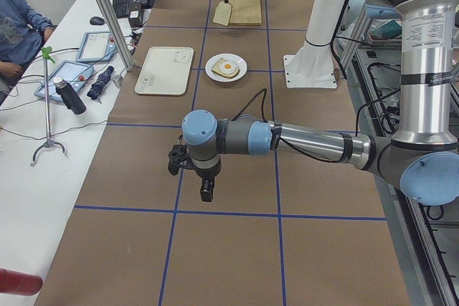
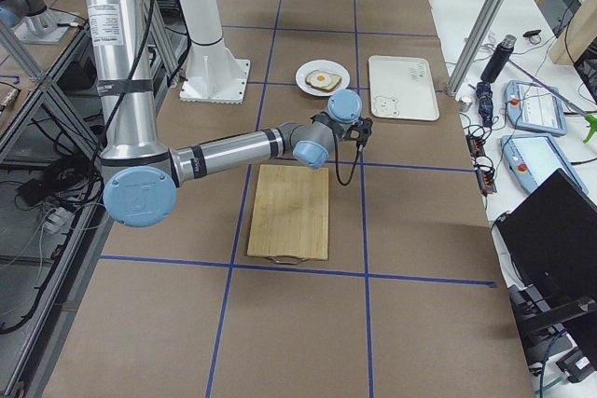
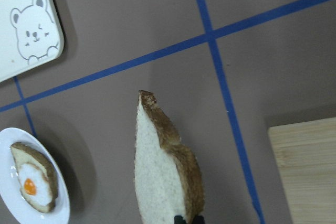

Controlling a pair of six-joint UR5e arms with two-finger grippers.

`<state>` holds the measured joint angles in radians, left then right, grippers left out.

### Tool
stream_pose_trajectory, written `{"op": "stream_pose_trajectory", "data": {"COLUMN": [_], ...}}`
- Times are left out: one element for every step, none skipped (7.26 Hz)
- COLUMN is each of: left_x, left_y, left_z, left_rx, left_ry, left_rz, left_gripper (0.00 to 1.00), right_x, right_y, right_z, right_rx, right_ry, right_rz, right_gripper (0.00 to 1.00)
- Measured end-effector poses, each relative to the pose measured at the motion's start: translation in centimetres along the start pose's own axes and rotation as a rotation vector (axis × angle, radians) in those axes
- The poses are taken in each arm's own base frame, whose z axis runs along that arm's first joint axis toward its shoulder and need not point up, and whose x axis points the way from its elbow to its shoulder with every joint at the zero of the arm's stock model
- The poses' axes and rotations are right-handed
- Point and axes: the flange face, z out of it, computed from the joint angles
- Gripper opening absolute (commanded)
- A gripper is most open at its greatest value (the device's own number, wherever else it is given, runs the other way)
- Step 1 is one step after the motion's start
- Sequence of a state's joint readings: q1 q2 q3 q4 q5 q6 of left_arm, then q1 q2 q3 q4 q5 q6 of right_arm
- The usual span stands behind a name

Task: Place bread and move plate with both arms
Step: 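Carry the bread slice with the right gripper over the egg toast plate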

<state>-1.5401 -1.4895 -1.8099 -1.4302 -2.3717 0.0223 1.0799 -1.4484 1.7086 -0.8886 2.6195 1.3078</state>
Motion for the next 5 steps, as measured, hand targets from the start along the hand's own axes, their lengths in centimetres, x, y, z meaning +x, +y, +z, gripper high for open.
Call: {"op": "stream_pose_trajectory", "data": {"left_x": [0.0, 0.0, 0.0, 0.1, 0.2], "left_y": [0.0, 0.0, 0.0, 0.0, -0.1], "left_z": [0.0, 0.0, 0.0, 0.0, 0.0], "left_rx": [0.0, -0.001, -0.001, 0.0, 0.0], "left_ry": [0.001, 0.001, 0.002, 0.007, 0.018], "left_rz": [-0.001, -0.002, -0.008, -0.016, -0.02], "left_gripper": [0.98, 0.98, 0.98, 0.98, 0.98], "right_x": [-3.6, -7.1, -10.7, -14.3, -17.2], "right_y": [0.1, 0.6, 1.4, 2.6, 4.6], "right_z": [0.7, 2.0, 3.8, 5.9, 8.5], "right_rx": [-0.009, -0.028, -0.044, -0.04, -0.018], "right_ry": [-0.021, -0.038, -0.05, -0.059, -0.068], "right_rz": [-0.013, -0.045, -0.071, -0.057, 0.009], "right_gripper": [0.0, 0.0, 0.0, 0.0, 0.0]}}
